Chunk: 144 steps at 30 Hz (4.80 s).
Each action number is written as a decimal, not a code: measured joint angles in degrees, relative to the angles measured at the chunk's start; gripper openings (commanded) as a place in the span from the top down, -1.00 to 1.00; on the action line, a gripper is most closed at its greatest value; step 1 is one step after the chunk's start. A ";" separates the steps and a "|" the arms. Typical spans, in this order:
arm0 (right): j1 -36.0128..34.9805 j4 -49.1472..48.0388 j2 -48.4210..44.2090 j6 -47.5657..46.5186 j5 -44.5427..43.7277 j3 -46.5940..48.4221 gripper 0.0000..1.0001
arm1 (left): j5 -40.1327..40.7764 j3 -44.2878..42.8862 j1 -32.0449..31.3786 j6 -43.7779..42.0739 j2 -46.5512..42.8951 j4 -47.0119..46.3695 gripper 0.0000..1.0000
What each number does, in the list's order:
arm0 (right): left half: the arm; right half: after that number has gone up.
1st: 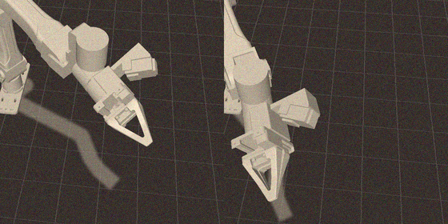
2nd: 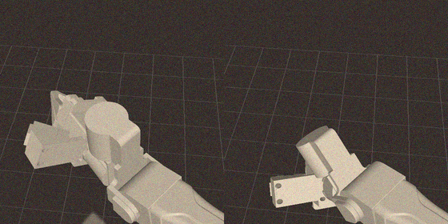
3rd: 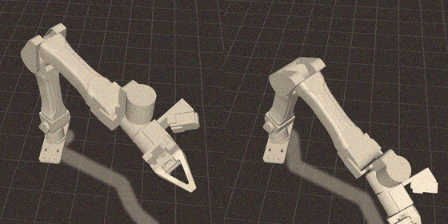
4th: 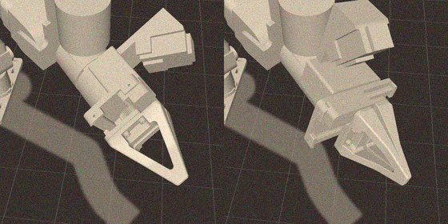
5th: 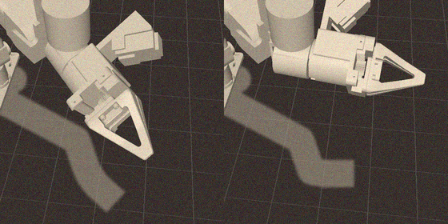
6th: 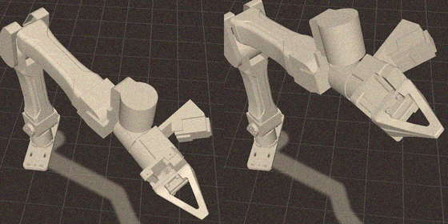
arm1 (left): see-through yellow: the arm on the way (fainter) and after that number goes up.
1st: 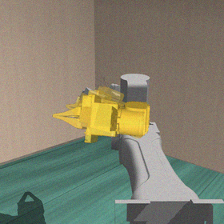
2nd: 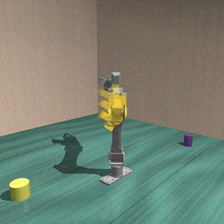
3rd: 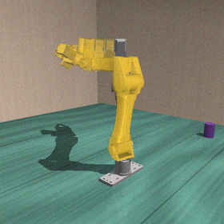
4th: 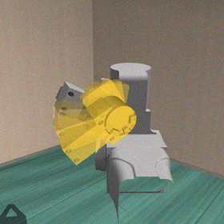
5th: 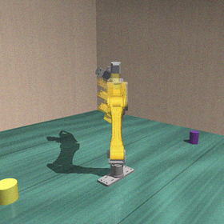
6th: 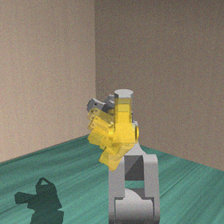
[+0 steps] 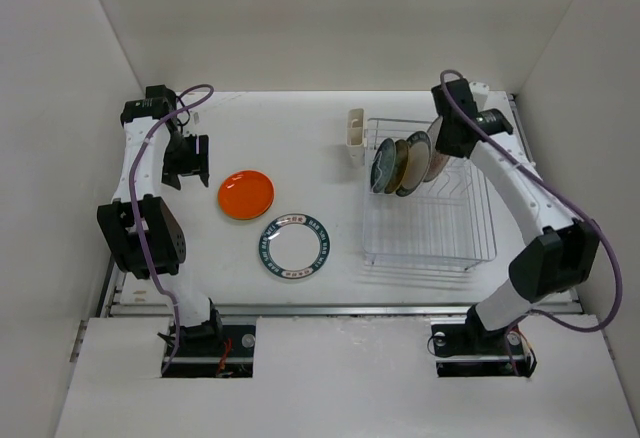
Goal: Unload the plates from the dish rack
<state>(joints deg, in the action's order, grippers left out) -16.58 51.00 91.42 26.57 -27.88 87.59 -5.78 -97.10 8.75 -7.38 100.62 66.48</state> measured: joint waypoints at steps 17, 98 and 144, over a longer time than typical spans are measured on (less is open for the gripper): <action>-19.23 4.52 -6.49 -5.07 -2.93 18.12 1.00 | -0.02 -0.02 0.00 0.02 -0.26 0.50 -0.24; -34.84 -13.27 27.50 -7.80 28.98 3.74 -0.71 | 1.20 1.86 0.00 0.20 -2.23 0.61 -0.24; -0.04 -0.39 7.23 1.40 2.93 5.33 1.00 | 4.79 0.26 0.00 0.20 -1.68 0.68 -0.24</action>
<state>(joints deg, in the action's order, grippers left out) -16.62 50.61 98.65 27.97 -24.95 92.92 -0.99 -96.84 8.75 -7.18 98.94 67.16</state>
